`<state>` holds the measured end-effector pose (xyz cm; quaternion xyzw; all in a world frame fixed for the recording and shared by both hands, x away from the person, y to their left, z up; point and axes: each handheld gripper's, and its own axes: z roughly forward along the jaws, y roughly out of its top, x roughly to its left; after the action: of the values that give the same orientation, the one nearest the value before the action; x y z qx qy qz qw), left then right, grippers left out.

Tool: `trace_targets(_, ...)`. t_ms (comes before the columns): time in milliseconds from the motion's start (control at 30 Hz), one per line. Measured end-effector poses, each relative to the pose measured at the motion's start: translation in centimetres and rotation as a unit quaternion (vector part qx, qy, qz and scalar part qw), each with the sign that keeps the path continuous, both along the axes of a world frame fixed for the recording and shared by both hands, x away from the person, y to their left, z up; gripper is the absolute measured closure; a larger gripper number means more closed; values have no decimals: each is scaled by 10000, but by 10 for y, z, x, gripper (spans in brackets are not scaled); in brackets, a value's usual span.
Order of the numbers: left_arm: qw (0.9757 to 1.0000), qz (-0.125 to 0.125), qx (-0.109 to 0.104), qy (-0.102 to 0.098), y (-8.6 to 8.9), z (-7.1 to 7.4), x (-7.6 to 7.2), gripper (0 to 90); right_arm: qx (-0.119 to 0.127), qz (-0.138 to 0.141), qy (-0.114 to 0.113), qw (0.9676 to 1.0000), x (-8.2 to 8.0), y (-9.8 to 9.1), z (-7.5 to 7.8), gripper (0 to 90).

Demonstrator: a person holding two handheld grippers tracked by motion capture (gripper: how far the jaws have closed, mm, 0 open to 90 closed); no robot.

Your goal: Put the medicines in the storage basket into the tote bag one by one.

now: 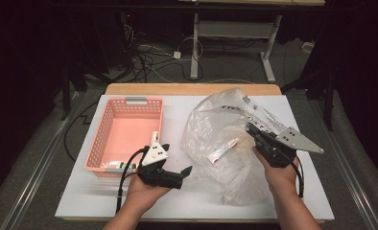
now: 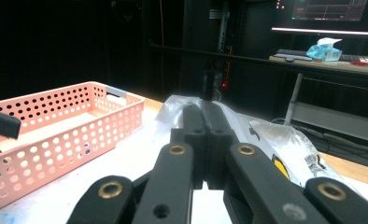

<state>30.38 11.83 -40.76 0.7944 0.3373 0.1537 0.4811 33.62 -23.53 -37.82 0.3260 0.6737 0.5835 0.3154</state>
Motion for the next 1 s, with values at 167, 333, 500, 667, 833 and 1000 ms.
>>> trace_targets(167,9995,309,-14,-67,22,3,4,0,-12,3,11,10000,0,-1,0,900)
trace_targets(333,9980,622,21,-67,44,1,5,0,-12,-20,13,10000,0,-2,0,900)
trace_targets(500,9960,892,-3,-13,63,-1,7,0,-32,-12,-4,10000,0,-2,0,900)
trace_targets(667,9939,1099,20,42,78,-3,9,0,-8,-23,3,10000,0,-1,0,900)
trace_targets(833,9914,1298,109,106,91,-5,9,0,10,-34,42,10000,0,-1,0,900)
trace_targets(1000,9872,1576,206,102,106,-3,10,0,-9,-30,30,10000,0,-2,-1,900)
